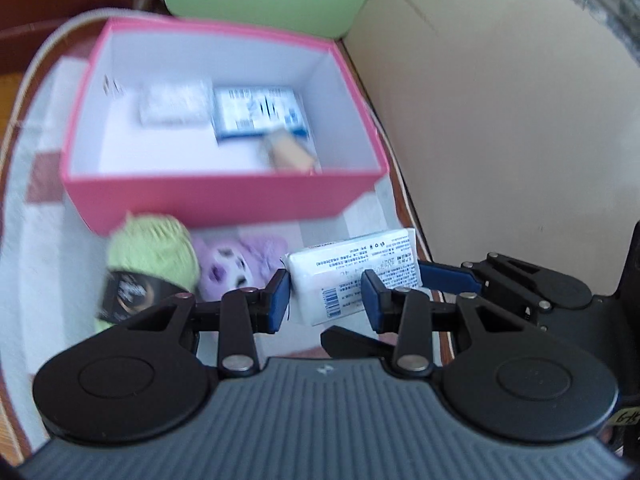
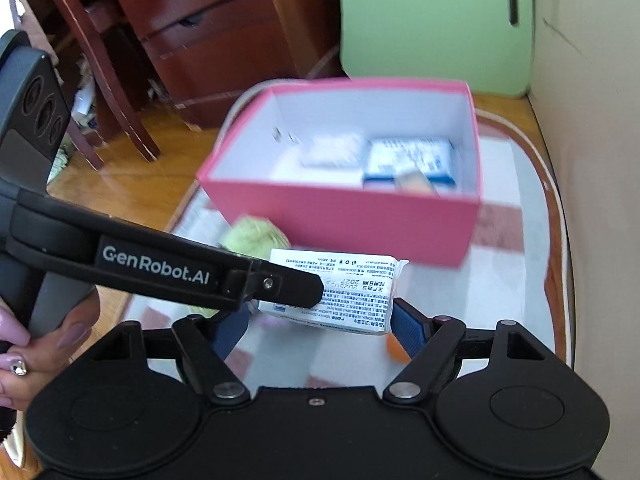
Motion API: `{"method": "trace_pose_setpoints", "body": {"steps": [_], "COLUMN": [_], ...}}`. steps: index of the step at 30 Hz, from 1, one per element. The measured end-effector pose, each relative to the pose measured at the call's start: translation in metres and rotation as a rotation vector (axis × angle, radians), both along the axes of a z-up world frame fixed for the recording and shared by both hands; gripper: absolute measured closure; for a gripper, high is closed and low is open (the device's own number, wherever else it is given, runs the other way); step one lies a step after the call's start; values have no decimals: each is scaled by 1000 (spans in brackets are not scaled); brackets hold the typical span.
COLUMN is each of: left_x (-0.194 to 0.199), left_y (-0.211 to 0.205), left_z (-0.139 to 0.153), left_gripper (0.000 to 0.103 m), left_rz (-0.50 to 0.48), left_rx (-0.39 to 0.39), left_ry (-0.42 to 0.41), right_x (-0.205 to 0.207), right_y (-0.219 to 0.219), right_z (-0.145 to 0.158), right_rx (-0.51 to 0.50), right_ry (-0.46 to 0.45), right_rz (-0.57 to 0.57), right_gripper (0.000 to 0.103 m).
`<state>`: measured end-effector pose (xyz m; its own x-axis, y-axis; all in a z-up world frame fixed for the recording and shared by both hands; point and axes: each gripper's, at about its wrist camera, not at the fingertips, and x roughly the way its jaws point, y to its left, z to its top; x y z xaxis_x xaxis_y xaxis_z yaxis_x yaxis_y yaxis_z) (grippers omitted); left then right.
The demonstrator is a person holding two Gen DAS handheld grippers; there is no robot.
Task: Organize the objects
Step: 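Lift the white packet and carry it into the pink box, then lower the packet beside the swab box and open the left gripper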
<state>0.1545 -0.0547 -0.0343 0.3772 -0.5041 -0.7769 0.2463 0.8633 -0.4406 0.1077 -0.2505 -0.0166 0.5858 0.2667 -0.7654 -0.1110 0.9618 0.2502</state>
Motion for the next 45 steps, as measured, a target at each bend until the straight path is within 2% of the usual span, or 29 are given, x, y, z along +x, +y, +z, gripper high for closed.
{"method": "trace_pose_setpoints", "body": {"steps": [4,8,15,19,23,31,34,36,40,45], "left_x": [12,26,54,73,100,151,169,178,184,191], "left_y": [13,25,38,42,40,34,33,32,24,27], "left_z": [23,31,40,41,31,-5,-27,-41,-55,-68], "left_gripper": [66,66,66,66,66,66,66,66,66,66], "left_rz": [25,83,128,149,148,154,164,175,174,214], "left_rx": [-2,-1,32,73,126,212,229,227,275,293], "left_ry": [-61,-89,-119,-109,-103,-38,22,61,30,77], "right_x": [17,38,74,97,128,184,201,210,227,240], "right_y": [6,9,17,19,16,4,2,3,1,1], "right_z": [25,40,48,46,34,-4,-21,-33,-56,-69], "right_rx": [-24,10,-1,9,34,46,54,43,41,42], "right_ry": [-72,-108,-109,-99,-62,50,109,144,194,213], "right_rz": [35,56,110,131,147,144,154,153,139,131], "right_gripper": [21,21,21,21,24,47,54,55,58,60]}}
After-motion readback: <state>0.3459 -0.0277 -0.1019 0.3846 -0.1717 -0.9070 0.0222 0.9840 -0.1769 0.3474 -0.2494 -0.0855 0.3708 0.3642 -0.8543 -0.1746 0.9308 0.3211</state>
